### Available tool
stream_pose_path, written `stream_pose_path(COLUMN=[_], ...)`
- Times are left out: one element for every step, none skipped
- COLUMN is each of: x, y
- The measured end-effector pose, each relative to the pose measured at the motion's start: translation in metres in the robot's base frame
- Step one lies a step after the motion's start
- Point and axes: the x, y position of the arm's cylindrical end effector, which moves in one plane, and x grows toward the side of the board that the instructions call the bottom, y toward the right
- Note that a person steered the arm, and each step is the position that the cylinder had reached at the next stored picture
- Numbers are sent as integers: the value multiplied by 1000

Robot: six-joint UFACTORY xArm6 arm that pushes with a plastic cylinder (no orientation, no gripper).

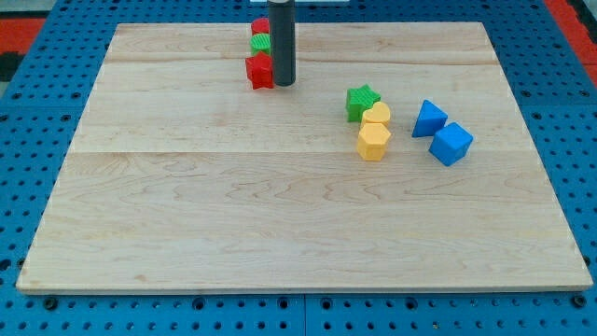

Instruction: Slightly move the green star towards the left

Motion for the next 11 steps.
stream_pose_path(x=[7, 7, 7, 11, 38, 56, 56, 56, 55, 49, 38], y=[35, 76, 119, 154, 157, 124, 69, 41, 60, 69, 69])
